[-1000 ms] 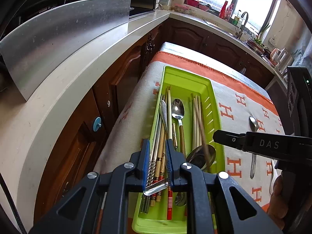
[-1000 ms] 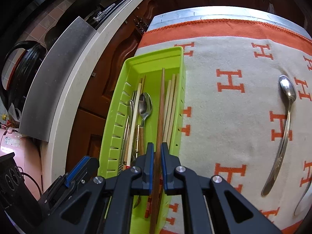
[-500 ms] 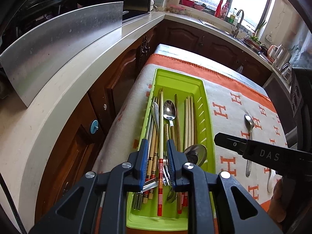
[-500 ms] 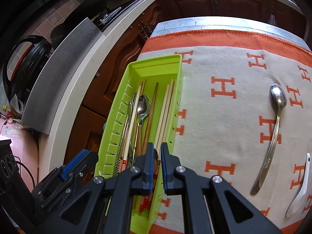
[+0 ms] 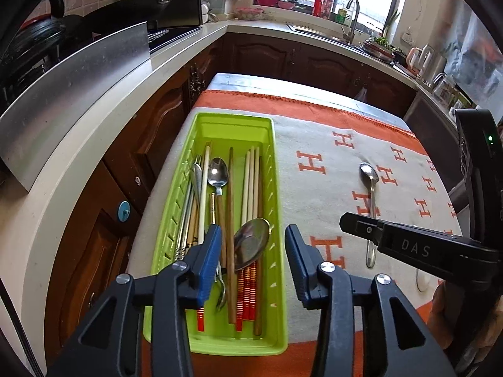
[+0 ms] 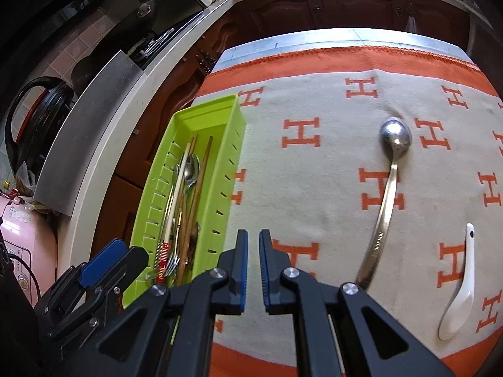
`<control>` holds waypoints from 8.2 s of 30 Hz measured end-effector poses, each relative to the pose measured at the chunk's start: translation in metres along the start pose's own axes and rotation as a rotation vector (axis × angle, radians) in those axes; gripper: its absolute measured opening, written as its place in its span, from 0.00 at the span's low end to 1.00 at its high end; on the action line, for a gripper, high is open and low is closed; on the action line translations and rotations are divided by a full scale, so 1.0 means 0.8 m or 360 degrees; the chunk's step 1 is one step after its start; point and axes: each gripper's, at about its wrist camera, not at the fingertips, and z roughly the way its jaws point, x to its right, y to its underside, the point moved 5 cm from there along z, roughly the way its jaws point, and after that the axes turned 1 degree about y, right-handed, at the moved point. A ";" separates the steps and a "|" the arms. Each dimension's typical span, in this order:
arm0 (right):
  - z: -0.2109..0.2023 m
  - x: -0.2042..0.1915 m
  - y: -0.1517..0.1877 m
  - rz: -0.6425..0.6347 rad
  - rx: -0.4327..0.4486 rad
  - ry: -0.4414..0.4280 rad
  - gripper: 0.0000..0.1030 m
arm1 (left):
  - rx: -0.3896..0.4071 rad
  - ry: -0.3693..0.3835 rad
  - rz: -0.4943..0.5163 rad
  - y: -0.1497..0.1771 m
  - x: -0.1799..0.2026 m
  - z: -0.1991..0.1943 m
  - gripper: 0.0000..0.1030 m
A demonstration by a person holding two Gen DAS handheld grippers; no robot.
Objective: Organize utensils
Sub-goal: 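Open both tools to release the chopsticks and move back, then move the left tool over the long metal spoon and close on it, then lift the long metal spoon with the left tool and carry it over the tray, then lower the spoon into the green tray and open the left tool, then grasp the white ceramic spoon by its handle with the right tool, then carry the white ceramic spoon into the green tray and open the right tool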
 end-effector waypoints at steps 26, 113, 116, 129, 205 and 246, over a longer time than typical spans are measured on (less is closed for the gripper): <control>-0.076 0.196 0.028 0.0265 0.0210 0.0174 0.07 | -0.0064 0.0103 0.0313 -0.010 0.146 0.030 0.69; -0.095 0.209 0.060 0.0073 0.0277 -0.0052 0.08 | 0.0018 0.0540 -0.0015 -0.048 0.165 0.062 0.05; -0.098 0.205 0.062 0.0060 0.0278 -0.0041 0.08 | 0.0087 0.0569 -0.0028 -0.051 0.157 0.045 0.05; -0.112 0.191 0.066 0.0052 0.0306 -0.0007 0.08 | 0.0239 0.0532 -0.0152 -0.063 0.091 -0.035 0.05; -0.070 0.239 0.091 -0.0212 0.0113 -0.0018 0.36 | -0.0288 0.0411 0.0184 0.014 0.176 0.084 0.81; -0.072 -0.049 -0.008 -0.0534 0.0062 -0.0429 0.08 | 0.0102 -0.0419 -0.0188 -0.051 -0.090 -0.034 0.99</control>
